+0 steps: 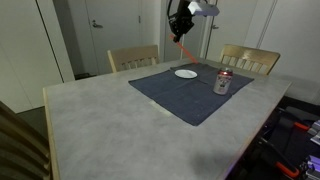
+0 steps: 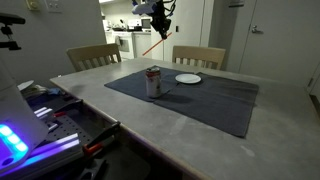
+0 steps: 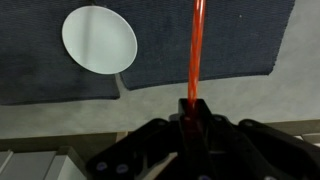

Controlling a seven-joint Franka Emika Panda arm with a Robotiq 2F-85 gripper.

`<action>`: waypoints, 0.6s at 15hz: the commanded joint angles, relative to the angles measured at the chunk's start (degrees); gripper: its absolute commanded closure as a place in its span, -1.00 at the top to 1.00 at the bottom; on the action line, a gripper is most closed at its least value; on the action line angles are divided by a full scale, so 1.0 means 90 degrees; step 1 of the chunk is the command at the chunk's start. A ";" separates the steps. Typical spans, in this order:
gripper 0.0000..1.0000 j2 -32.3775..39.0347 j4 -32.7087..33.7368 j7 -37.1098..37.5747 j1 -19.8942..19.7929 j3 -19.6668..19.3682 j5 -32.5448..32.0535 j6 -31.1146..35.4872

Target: Put the straw in the can

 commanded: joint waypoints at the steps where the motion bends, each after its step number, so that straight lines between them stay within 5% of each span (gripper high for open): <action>1: -0.95 -0.0599 -0.0504 0.0454 -0.0005 -0.0145 -0.0631 0.0069; 9: -0.95 -0.1388 -0.0908 0.2666 -0.0039 -0.0430 -0.3206 -0.0028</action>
